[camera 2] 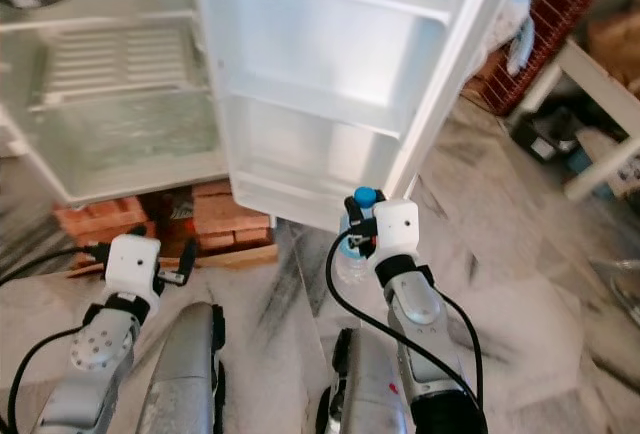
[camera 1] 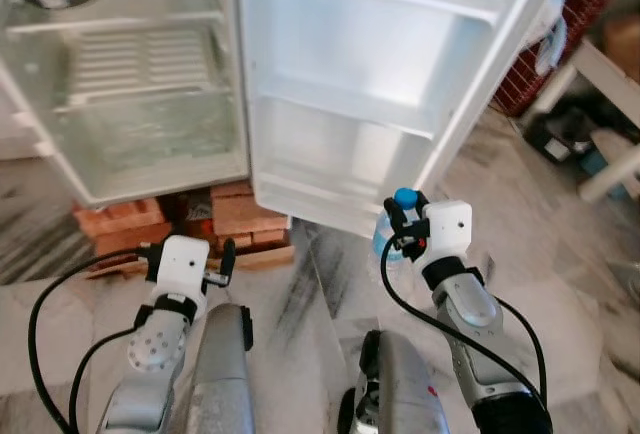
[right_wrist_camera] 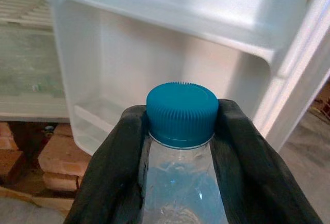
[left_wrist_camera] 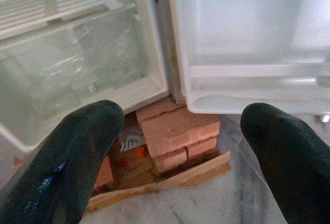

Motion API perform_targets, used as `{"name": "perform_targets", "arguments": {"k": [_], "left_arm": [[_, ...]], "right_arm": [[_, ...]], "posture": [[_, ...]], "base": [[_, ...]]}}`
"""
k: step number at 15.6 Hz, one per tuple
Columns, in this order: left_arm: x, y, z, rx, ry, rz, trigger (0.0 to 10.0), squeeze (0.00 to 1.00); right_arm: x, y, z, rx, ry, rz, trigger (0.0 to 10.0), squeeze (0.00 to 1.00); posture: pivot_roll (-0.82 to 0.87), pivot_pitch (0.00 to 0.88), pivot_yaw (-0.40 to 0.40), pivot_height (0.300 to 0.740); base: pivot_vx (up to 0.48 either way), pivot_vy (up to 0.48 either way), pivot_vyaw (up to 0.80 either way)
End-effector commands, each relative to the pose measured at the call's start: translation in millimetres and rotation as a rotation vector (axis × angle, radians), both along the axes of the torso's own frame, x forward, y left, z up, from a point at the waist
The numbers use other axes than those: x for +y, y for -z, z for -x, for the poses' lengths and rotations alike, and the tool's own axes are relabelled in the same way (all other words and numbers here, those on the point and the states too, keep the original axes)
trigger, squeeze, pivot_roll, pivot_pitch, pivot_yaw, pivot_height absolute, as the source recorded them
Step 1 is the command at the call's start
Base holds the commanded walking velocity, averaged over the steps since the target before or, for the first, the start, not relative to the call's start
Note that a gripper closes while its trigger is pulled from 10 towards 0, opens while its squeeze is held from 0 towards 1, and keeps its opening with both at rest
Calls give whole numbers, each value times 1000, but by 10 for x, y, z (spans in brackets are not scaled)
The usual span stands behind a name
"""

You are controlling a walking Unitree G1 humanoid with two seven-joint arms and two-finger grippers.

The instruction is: Restocking fridge

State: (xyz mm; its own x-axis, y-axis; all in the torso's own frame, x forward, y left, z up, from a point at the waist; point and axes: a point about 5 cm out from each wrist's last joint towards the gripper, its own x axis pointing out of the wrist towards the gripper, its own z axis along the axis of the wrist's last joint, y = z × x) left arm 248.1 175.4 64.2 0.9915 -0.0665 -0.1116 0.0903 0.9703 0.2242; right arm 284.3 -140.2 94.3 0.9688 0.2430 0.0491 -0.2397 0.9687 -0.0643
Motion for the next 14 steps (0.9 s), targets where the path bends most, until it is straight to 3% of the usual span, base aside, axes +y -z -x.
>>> {"name": "perform_targets", "arguments": {"k": [1,7,14], "left_arm": [[-20,26,12,10,5,8,10000,0],[-34,47,17,23,6,21,10000,0],[-35,69,33,32,14,11,10000,0]], "right_arm": [[-17,-58,-21,-28,-4,4,10000,0],[61,-68,25,-45,-74,12,10000,0],[92,-86,56,-54,-124,-4,10000,0]], "posture": [[129,158,-87,621],[129,162,-85,621],[126,167,-85,621]], "base": [[0,0,0],[0,0,0],[72,78,521]]}}
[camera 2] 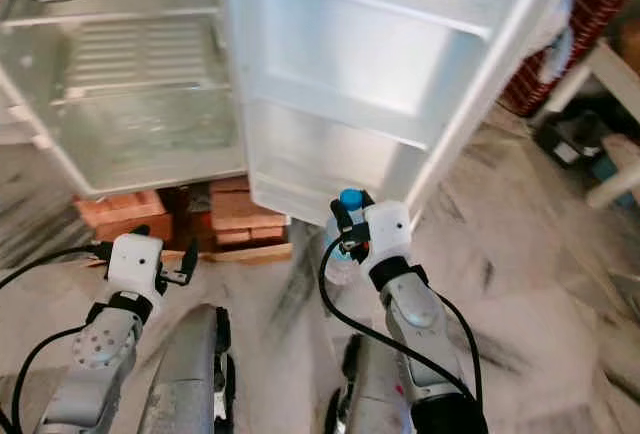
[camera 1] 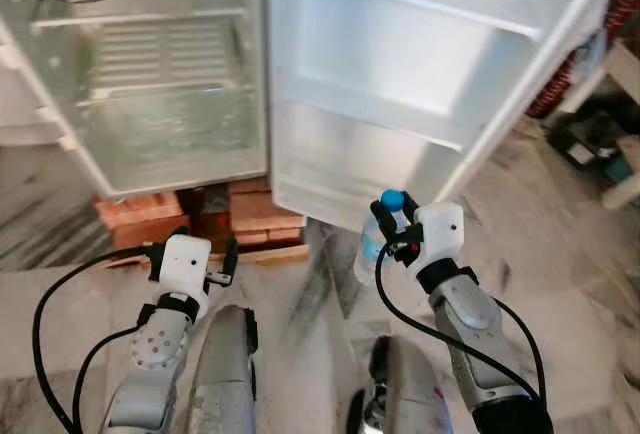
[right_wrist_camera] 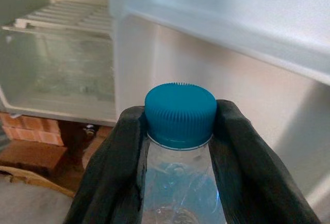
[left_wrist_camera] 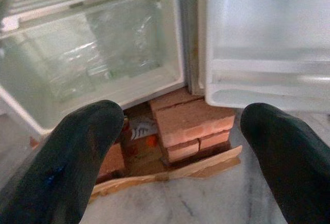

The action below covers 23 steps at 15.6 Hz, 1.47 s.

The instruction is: Restocking fridge

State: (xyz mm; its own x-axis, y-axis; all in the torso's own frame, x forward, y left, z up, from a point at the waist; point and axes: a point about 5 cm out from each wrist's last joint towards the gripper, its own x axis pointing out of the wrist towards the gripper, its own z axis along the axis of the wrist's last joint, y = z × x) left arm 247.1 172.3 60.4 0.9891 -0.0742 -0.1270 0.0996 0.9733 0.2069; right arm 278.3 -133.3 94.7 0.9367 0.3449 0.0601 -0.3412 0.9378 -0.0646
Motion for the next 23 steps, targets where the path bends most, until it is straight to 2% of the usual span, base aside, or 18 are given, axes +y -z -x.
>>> {"name": "perform_targets", "arguments": {"k": [1,6,14,18,23], "left_arm": [[-6,32,23,15,9,-5,10000,0],[-19,34,22,16,16,-8,10000,0],[-63,-9,7,-9,43,-23,10000,0],[-68,-10,9,-8,47,-22,10000,0],[-77,-2,13,-4,48,-11,10000,0]], "right_arm": [[21,-82,-6,-44,-11,-3,10000,0],[6,-79,-13,-40,5,-1,10000,0],[-52,-78,-40,-45,59,22,10000,0],[-48,-79,-42,-47,62,24,10000,0],[-51,-81,-43,-49,65,26,10000,0]], "posture": [[126,167,-85,621],[126,167,-83,621],[124,167,-82,621],[124,167,-82,621],[123,172,-82,621]], "base": [[255,270,525],[251,274,0],[31,0,0],[322,-292,0],[364,0,0]]}}
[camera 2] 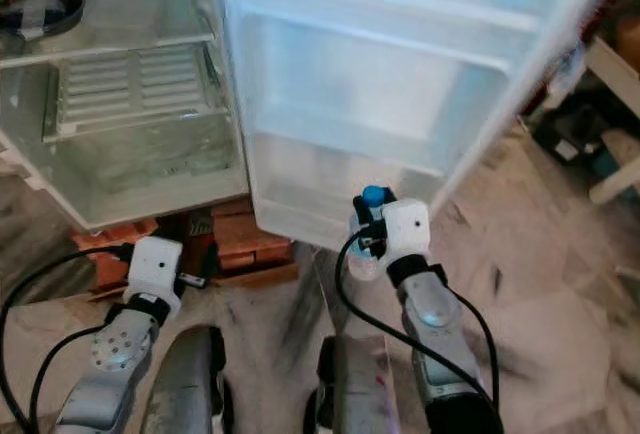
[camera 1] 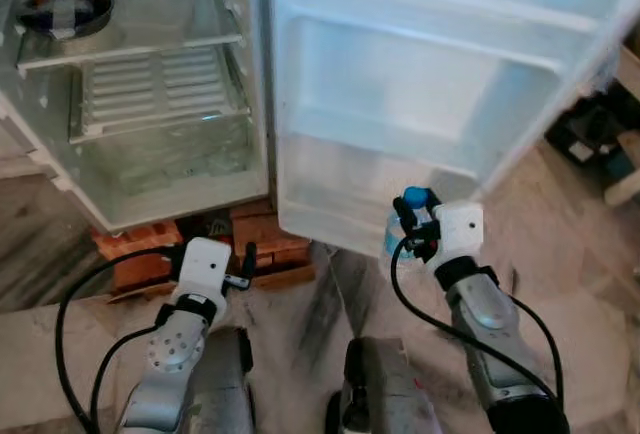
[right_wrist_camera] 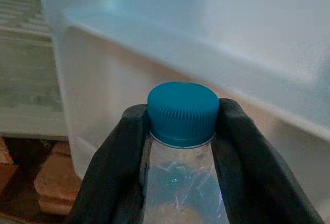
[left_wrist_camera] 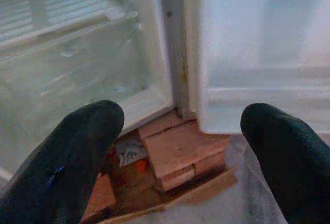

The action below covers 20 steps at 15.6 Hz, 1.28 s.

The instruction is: Restocking fridge

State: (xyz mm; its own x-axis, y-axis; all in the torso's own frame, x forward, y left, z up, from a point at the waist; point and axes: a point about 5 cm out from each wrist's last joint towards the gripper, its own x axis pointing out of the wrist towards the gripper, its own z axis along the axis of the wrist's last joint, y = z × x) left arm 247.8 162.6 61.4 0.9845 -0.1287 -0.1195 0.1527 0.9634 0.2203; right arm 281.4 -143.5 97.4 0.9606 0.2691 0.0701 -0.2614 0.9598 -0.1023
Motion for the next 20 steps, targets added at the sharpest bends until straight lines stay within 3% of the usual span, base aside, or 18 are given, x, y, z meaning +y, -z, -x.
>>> {"name": "perform_targets", "arguments": {"k": [1,7,12,20], "left_arm": [[17,5,18,1,-6,3,10000,0],[13,21,16,12,-7,2,10000,0],[9,6,10,-1,-3,-4,10000,0],[4,1,3,-8,-5,7,10000,0]], "right_arm": [[50,-53,-13,-28,-17,-4,10000,0],[47,-53,-16,-28,-16,-4,10000,0],[48,-57,-25,-29,-16,-3,10000,0],[43,-66,-33,-34,-12,-1,10000,0]], "posture": [[123,172,-82,621],[121,174,-81,621],[121,180,-83,621],[119,176,-83,621]], "base": [[0,0,0],[314,0,0],[0,0,0],[123,-257,0]]}}
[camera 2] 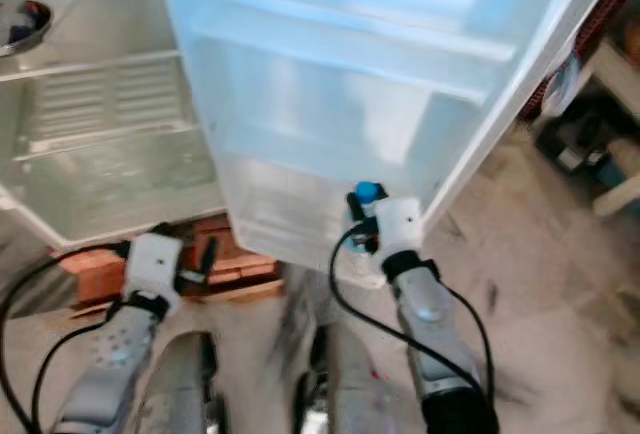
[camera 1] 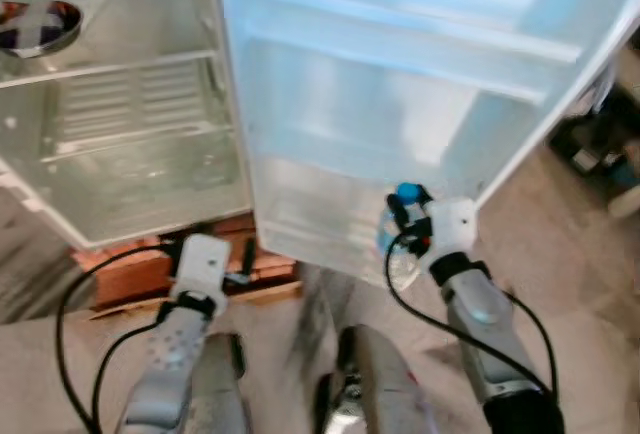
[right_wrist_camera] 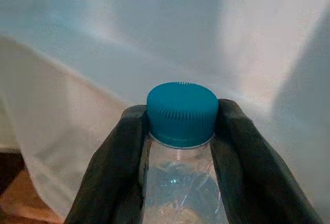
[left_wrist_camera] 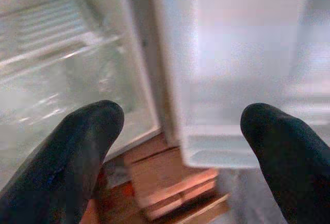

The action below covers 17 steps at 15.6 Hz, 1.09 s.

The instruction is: Restocking fridge

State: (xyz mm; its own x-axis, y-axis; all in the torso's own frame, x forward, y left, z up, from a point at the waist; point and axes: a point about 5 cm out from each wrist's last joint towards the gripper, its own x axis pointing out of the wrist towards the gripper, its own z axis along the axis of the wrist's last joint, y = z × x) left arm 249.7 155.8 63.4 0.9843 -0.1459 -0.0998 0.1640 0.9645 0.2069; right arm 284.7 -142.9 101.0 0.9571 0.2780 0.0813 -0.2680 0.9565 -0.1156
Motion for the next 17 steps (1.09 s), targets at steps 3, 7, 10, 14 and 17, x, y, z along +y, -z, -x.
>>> {"name": "perform_targets", "arguments": {"k": [3,7,10,14,17], "left_arm": [[76,20,20,8,-22,2,10000,0],[132,44,42,24,-52,-16,10000,0],[257,49,139,22,-104,-38,10000,0],[328,86,234,39,-142,-46,10000,0],[280,39,148,22,-137,-37,10000,0]], "right_arm": [[37,-31,1,-22,-1,-9,10000,0],[21,-60,-26,-45,25,-3,10000,0],[-58,-80,-46,-64,84,13,10000,0],[-98,-72,-41,-78,122,37,10000,0],[-80,-85,-74,-82,121,37,10000,0]], "posture": [[119,175,-81,621],[125,166,-81,621],[129,161,-74,621],[132,159,-68,621],[132,152,-70,606]], "base": [[0,0,0],[0,0,0],[0,0,0],[0,0,0],[0,0,0]]}}
